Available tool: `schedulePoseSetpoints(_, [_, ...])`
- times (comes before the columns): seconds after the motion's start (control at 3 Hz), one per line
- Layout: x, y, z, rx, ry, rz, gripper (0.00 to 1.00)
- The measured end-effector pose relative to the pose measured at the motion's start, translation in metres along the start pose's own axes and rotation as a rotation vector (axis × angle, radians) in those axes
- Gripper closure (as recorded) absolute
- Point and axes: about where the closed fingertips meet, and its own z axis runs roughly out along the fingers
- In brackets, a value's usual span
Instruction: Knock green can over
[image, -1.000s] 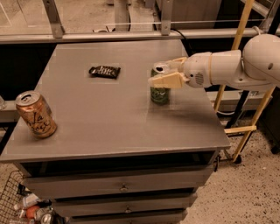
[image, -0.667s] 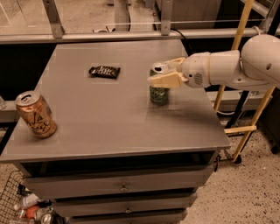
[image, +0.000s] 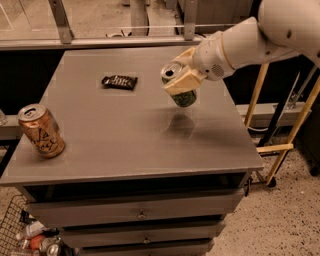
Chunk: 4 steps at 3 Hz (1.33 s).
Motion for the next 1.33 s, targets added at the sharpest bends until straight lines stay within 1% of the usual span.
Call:
schedulePoseSetpoints(0.33, [-0.014, 0.014, 0.005, -0.095, 0.206, -0.246, 1.00])
schedulePoseSetpoints(0.67, [-0.017, 0.034, 0.018, -0.216, 0.398, -0.459, 1.00])
schedulePoseSetpoints(1.0, [-0.007, 0.054, 0.034, -0.345, 0.578, -0.632, 1.00])
schedulePoseSetpoints(1.33, [0.008, 0.062, 0.047, -0.434, 0.758, -0.771, 1.00])
